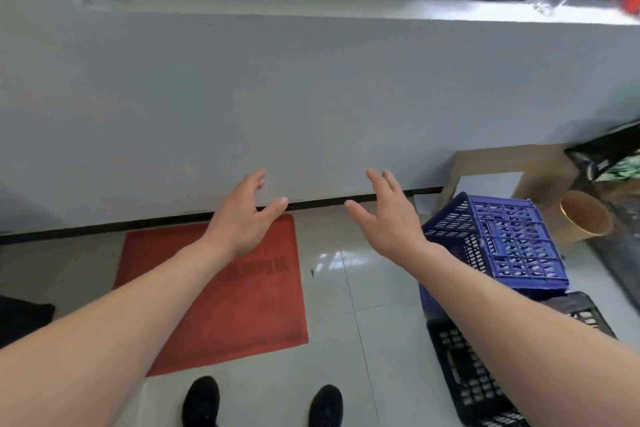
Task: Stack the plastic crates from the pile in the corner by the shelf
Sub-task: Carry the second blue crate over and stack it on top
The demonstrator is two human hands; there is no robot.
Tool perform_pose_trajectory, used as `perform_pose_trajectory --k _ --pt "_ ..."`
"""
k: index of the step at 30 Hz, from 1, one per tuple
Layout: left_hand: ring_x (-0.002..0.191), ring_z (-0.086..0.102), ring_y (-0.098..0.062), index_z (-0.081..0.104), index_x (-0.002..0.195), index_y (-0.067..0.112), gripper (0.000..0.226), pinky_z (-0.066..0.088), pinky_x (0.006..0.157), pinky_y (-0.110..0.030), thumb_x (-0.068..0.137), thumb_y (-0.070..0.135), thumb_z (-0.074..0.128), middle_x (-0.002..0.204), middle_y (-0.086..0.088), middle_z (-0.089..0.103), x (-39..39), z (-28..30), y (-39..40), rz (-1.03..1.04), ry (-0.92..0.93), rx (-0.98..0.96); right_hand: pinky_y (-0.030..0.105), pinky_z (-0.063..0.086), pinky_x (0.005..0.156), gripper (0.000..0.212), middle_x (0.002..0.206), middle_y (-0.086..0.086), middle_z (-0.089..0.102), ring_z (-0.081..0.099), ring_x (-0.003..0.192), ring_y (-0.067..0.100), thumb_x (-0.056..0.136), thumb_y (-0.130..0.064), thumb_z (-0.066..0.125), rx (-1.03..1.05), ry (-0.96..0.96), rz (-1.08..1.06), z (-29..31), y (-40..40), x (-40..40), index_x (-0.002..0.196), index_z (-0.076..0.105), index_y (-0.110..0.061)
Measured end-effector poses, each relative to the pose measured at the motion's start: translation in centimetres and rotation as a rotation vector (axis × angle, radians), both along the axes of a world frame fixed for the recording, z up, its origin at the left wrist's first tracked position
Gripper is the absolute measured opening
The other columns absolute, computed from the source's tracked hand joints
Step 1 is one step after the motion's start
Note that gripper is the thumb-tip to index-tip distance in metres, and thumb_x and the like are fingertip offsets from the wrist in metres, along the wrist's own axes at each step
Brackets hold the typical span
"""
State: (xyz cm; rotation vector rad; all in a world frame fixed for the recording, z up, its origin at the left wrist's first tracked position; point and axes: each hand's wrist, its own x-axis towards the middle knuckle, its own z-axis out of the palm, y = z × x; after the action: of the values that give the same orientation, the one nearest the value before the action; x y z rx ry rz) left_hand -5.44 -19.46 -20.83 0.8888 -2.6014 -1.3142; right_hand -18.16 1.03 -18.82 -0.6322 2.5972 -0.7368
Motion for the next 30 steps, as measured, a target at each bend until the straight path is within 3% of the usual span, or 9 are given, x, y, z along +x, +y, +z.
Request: perform_pose_trajectory --k 11,19,24,27,30 --pt "0.138 0.040 -0.019 0.029 0.151 0.016 0.071 0.034 0.112 -0.041 0.091 0.041 0.059 0.151 -0.005 0.041 -13.4 -1.2 9.8 -0.256 -0.028 0.021 0.046 0.027 0.121 0.078 0.173 0.005 0.015 0.020 0.157 0.024 0.098 -0.048 0.058 0.066 -0.029 -0.252 -2.1 12.8 -8.2 0.164 0.023 -0.024" --pt "0.139 0.038 -0.018 0.029 0.151 0.015 0.071 0.036 0.111 -0.042 0.092 0.043 0.058 0.152 -0.006 0.040 -22.2 -3.2 12.5 -0.406 -0.067 0.073 0.045 0.042 0.108 0.073 0.147 0.002 0.046 0.044 0.139 0.024 0.097 -0.035 0.062 0.169 -0.023 -0.368 -3.4 17.0 -14.5 0.160 0.030 -0.018" --pt "0.137 0.040 -0.016 0.029 0.151 0.028 0.086 0.041 0.107 -0.043 0.077 0.067 0.050 0.152 0.000 0.039 -26.7 -4.4 14.1 -0.485 -0.112 0.047 0.048 0.040 0.111 0.068 0.154 0.005 0.045 0.042 0.142 0.025 0.098 -0.031 0.061 0.231 -0.102 -0.406 -5.4 19.1 -18.2 0.158 0.032 -0.019" --pt "0.127 0.048 -0.018 0.024 0.152 0.034 0.075 0.039 0.107 -0.038 0.087 0.053 0.057 0.153 0.003 0.035 -29.2 -5.6 15.7 -0.505 -0.124 0.043 0.047 0.040 0.110 0.068 0.155 0.005 0.044 0.042 0.143 0.026 0.098 -0.031 0.061 0.263 -0.154 -0.409 -7.1 20.7 -20.7 0.158 0.032 -0.021" --pt "0.139 0.035 -0.014 0.021 0.153 0.037 0.075 0.032 0.113 -0.034 0.089 0.051 0.058 0.158 0.003 0.028 -31.7 -7.3 17.4 -0.518 -0.141 0.017 0.047 0.042 0.107 0.064 0.153 0.006 0.046 0.045 0.140 0.028 0.098 -0.031 0.062 0.298 -0.212 -0.389 -9.2 22.4 -23.6 0.155 0.035 -0.020"
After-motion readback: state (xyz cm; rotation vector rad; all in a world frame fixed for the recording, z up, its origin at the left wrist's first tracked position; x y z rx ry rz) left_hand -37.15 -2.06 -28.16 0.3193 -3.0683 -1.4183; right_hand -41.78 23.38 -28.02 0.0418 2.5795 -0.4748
